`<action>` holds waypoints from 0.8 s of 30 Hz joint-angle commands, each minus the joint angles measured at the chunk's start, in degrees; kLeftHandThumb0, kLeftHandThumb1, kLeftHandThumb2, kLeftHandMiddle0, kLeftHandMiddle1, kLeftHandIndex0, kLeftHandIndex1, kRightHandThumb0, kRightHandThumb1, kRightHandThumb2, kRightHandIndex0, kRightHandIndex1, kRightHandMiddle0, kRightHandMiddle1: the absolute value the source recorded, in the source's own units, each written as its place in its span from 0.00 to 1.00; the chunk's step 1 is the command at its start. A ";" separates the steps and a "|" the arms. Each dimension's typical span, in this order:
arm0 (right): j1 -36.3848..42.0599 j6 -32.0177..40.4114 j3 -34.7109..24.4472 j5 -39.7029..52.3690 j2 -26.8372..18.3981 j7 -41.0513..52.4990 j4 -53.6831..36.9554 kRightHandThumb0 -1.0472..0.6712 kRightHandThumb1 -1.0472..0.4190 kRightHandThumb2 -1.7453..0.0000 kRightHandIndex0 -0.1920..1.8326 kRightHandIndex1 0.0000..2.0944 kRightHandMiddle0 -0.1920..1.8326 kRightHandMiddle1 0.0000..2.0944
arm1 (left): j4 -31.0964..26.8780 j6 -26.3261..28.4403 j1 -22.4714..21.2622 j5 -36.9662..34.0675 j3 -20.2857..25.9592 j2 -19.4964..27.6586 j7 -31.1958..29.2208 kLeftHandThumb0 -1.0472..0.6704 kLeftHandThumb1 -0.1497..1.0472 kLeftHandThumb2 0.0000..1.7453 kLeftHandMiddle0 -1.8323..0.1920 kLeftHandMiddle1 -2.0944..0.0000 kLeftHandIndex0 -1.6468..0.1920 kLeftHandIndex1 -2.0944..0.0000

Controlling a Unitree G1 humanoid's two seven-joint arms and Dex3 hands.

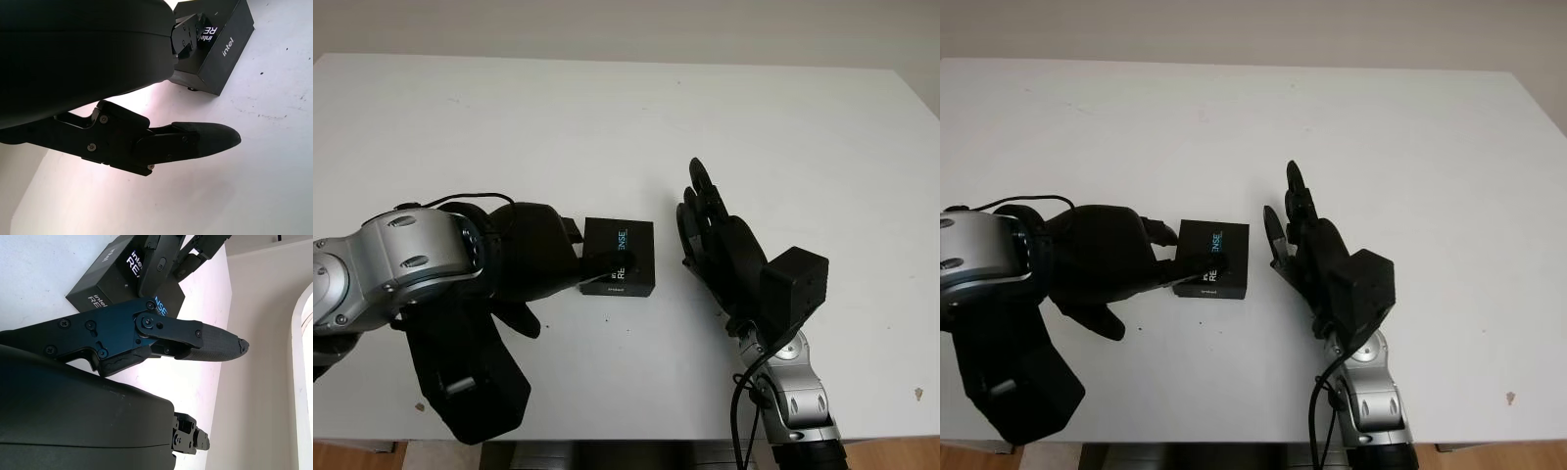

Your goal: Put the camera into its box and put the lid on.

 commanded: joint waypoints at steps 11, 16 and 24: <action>0.13 0.01 -0.95 0.53 -0.72 0.67 -0.44 0.17 0.00 0.68 0.02 0.03 0.04 0.03 | 9.98 8.75 3.15 -3.19 1.97 -7.50 3.18 0.20 1.00 0.34 1.00 1.00 1.00 1.00; 0.09 0.32 -1.46 0.30 -1.27 0.47 -0.63 0.15 0.00 0.69 0.03 0.03 0.05 0.03 | 15.68 10.80 3.81 3.06 1.12 -9.48 8.57 0.20 1.00 0.36 1.00 1.00 1.00 1.00; -0.27 0.56 -2.83 1.54 -2.84 1.78 -1.40 0.15 0.00 0.70 0.04 0.03 0.06 0.03 | 14.29 14.07 5.73 7.19 2.77 -9.97 10.69 0.18 1.00 0.38 1.00 1.00 1.00 1.00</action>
